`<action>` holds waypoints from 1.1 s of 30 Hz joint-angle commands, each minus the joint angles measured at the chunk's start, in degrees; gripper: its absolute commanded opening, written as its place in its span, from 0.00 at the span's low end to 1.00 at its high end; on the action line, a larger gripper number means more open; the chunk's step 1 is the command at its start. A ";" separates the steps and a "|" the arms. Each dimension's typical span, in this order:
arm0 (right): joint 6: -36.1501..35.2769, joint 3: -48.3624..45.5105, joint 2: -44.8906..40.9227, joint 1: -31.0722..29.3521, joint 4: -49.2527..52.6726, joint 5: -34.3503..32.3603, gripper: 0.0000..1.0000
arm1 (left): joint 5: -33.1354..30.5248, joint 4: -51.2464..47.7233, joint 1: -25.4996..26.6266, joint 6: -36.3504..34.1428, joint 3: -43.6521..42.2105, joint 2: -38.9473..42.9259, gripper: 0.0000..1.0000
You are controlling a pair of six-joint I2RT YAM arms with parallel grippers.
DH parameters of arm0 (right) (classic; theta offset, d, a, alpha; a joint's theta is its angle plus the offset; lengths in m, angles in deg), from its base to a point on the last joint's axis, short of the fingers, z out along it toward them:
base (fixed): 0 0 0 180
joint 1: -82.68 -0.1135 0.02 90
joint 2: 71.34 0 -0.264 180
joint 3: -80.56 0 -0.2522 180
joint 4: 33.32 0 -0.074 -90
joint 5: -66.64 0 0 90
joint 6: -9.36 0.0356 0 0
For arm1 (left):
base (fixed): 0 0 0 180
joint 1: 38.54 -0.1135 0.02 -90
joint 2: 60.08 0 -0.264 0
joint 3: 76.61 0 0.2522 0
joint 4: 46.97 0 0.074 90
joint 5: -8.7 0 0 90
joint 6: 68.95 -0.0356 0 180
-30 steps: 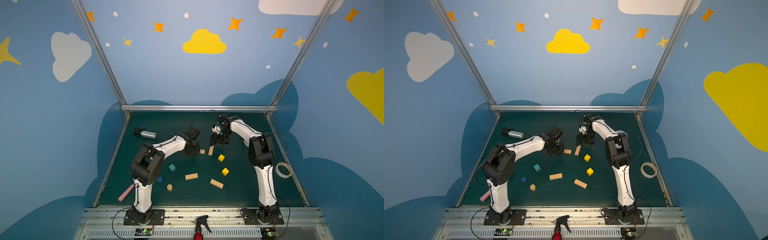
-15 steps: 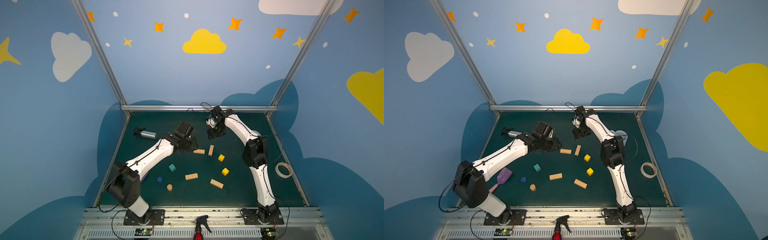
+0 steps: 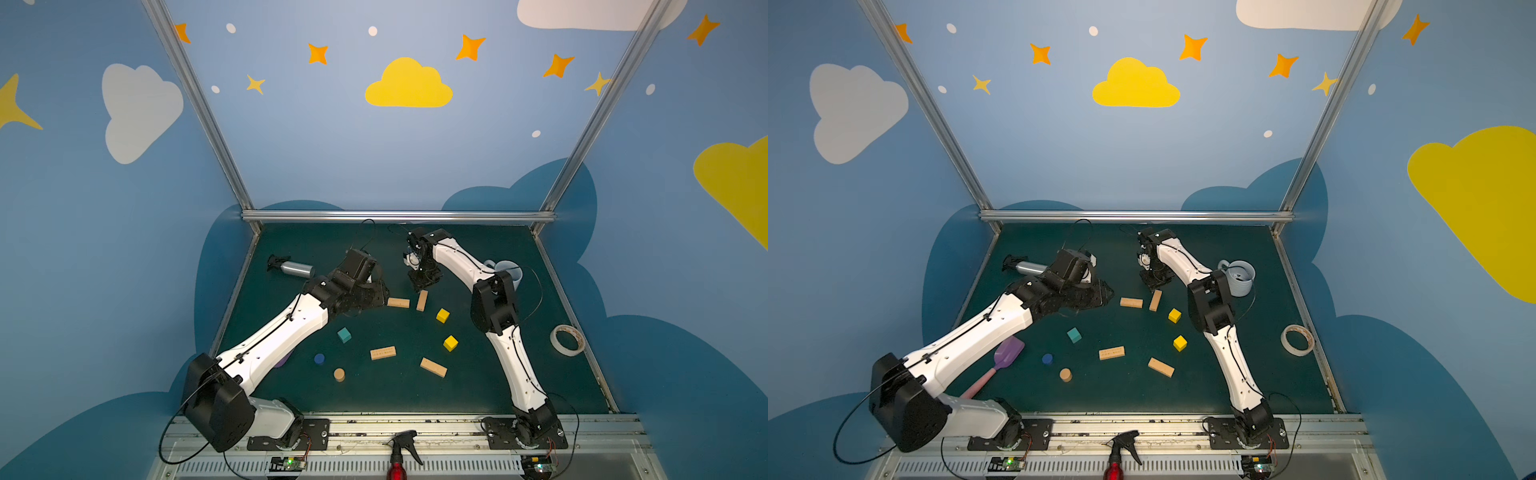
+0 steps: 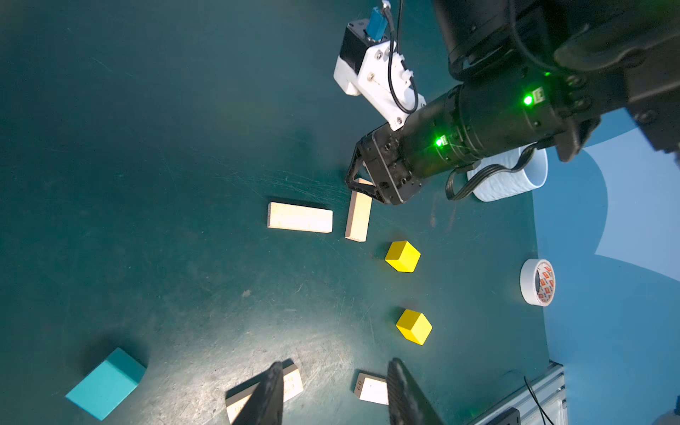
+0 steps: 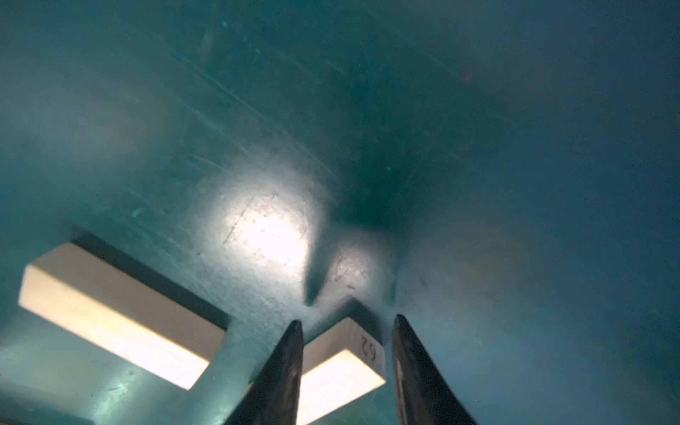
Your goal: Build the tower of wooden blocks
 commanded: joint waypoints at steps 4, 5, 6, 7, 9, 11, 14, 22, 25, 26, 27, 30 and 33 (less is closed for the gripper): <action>0.57 -2.51 -0.59 0.18 0.44 -0.99 0.42 | -2.16 -1.32 0.33 0.26 -0.90 2.13 0.47; 0.76 -3.78 -0.98 0.20 0.03 -1.08 0.42 | -2.49 -1.60 0.33 0.25 -0.90 2.33 0.47; 0.75 -5.02 -1.56 0.20 -0.32 -1.08 0.42 | -2.84 -1.75 0.35 0.18 -0.90 2.53 0.47; 0.89 -6.03 -2.01 0.17 -0.82 -1.23 0.42 | -3.06 -1.91 0.35 0.22 -0.99 2.69 0.47; 1.16 -8.31 -3.12 0.17 -1.39 -1.51 0.42 | -3.33 -1.95 0.37 0.15 -1.03 3.13 0.47; 1.46 -10.27 -4.17 0.23 -1.92 -1.61 0.42 | -3.33 -1.86 0.32 0.16 -1.25 3.50 0.48; 1.98 -13.24 -5.93 0.24 -2.70 -2.04 0.42 | -3.42 -1.82 0.36 0.16 -1.47 3.99 0.48; 4.10 -18.87 -10.07 0.40 -4.01 -1.58 0.44 | -3.33 -1.24 0.35 0.30 -2.64 5.11 0.48; 5.10 -19.55 -10.91 0.48 -4.03 -0.87 0.46 | -3.44 -1.26 0.37 0.17 -2.89 5.39 0.48; 5.32 -19.55 -11.10 0.55 -4.03 -0.61 0.48 | -3.47 -1.25 0.36 0.23 -2.99 5.47 0.48; 5.44 -19.54 -11.31 0.61 -4.00 -0.35 0.49 | -3.47 -1.31 0.37 0.27 -3.01 5.56 0.48; 5.90 -18.73 -11.96 1.00 -4.04 -0.11 0.57 | -3.51 -1.15 0.37 0.37 -3.10 5.81 0.48; 5.76 -17.78 -13.04 1.49 -4.12 1.10 0.68 | -3.67 -1.14 0.36 0.39 -3.39 6.18 0.49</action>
